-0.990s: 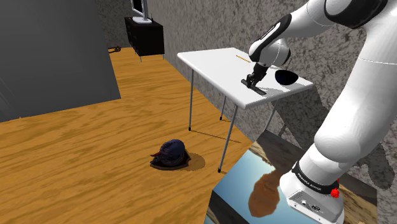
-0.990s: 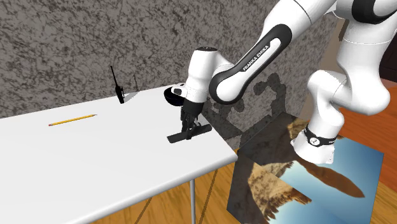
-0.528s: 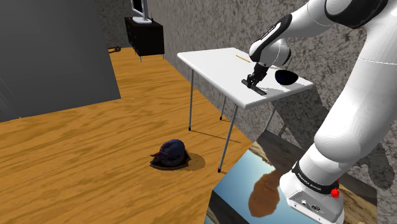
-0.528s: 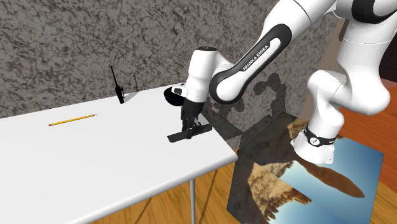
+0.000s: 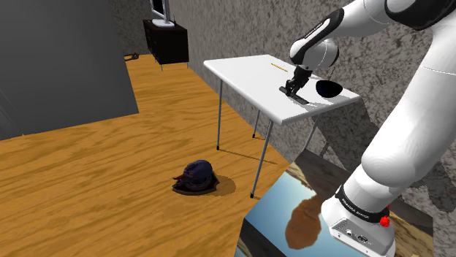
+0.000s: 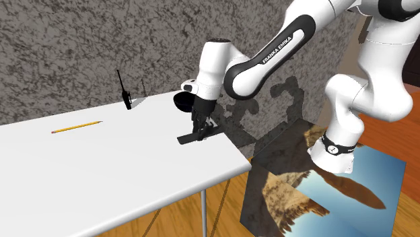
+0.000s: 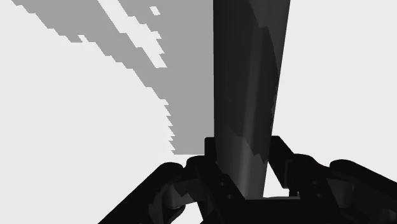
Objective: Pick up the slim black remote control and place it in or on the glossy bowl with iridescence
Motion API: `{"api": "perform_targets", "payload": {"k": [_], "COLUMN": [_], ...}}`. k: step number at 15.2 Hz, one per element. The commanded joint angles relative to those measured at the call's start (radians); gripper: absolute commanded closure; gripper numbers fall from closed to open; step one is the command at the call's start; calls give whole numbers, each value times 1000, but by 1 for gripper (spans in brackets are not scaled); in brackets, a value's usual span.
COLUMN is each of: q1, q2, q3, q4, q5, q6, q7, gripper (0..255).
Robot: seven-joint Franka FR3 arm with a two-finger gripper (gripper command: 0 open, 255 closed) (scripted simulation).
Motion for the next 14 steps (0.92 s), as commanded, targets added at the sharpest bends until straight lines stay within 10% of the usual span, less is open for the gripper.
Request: {"api": "perform_targets", "payload": {"k": [1, 14], "q1": [3, 10], "q2": [-19, -122], "q3": [-4, -12], "q4": [11, 85], "q5": [-21, -115], "q6": [-27, -189], "q7": [17, 90], "gripper": [255, 255]}}
